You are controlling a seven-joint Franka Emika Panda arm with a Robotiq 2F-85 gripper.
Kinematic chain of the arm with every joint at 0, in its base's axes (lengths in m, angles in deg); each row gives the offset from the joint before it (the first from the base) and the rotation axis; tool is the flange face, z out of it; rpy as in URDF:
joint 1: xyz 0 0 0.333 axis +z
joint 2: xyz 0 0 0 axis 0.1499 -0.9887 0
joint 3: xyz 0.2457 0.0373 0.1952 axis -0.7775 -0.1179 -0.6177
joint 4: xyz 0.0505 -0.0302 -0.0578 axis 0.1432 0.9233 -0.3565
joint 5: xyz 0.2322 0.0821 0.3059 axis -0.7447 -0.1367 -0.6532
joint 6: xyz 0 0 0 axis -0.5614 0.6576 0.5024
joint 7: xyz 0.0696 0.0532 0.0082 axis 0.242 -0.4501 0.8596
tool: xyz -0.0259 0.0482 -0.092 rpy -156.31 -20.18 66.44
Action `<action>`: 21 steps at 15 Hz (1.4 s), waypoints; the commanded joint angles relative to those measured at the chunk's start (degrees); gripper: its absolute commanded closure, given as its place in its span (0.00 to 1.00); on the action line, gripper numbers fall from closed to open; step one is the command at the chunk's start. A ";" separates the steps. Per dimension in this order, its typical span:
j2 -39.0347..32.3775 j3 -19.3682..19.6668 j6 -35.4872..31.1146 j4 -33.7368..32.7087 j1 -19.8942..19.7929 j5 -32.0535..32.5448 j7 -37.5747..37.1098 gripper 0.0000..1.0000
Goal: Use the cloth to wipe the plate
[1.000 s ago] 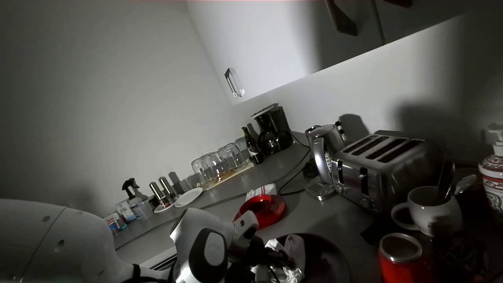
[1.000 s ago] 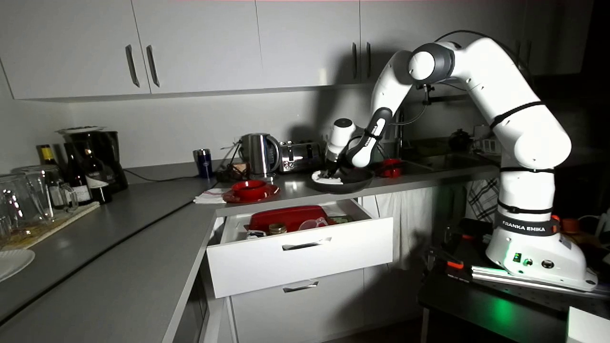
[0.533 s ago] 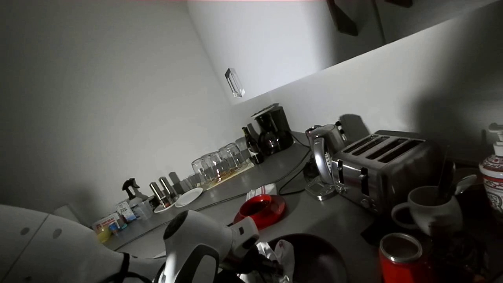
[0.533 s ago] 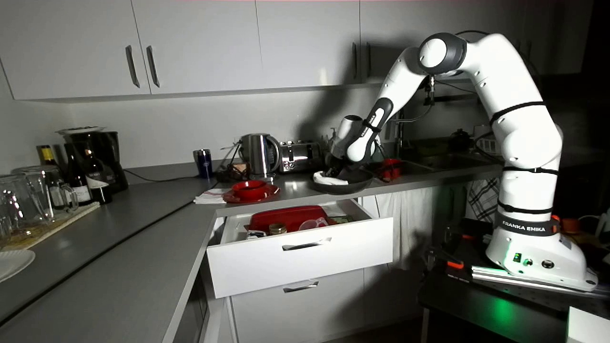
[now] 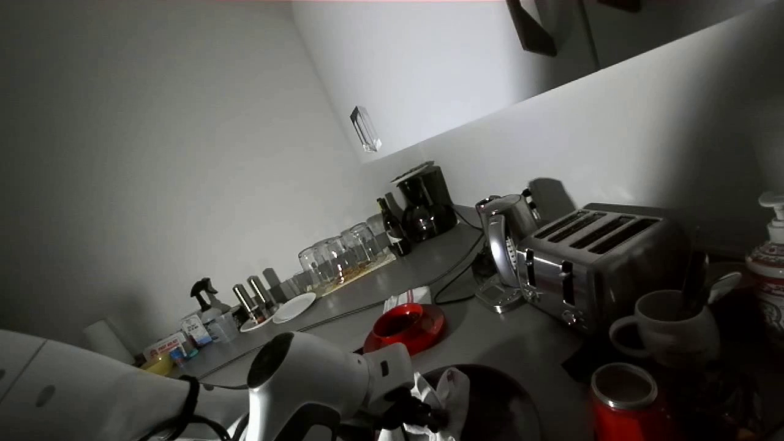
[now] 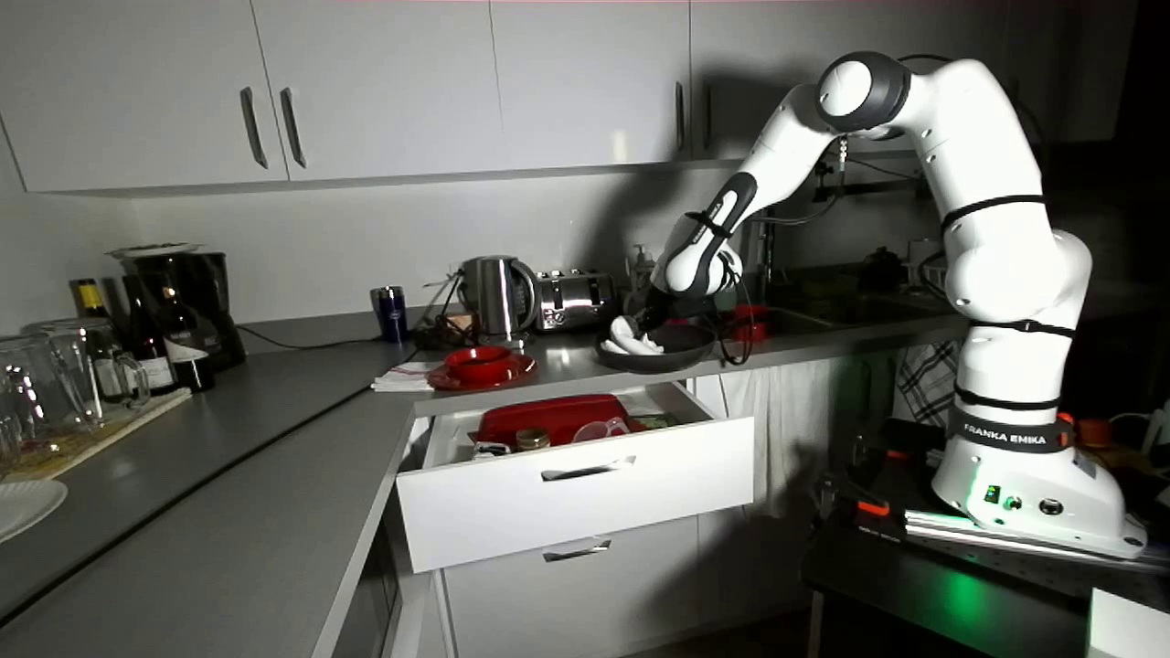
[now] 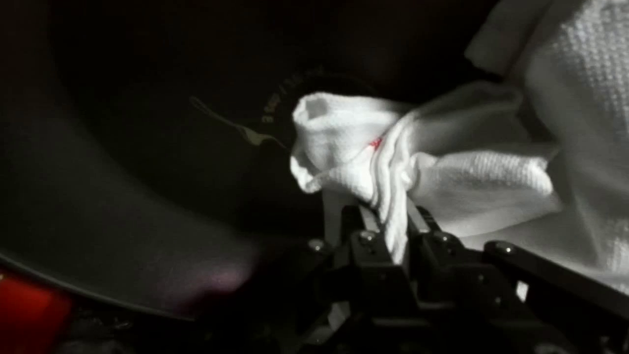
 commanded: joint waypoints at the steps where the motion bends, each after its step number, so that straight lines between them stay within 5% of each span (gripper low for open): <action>1: 2.89 -12.34 -2.73 2.00 -9.55 -4.43 3.86 0.93; 6: 4.74 -31.43 -4.37 0.90 -23.17 -7.31 5.02 0.93; 11: 3.87 -44.99 -5.32 -1.32 -34.12 -7.98 4.52 0.93; 16: 0.97 -47.41 -2.19 -7.29 -36.73 -8.08 1.56 0.93; 21: -2.97 -42.22 1.24 -16.01 -31.67 -7.63 -2.77 0.93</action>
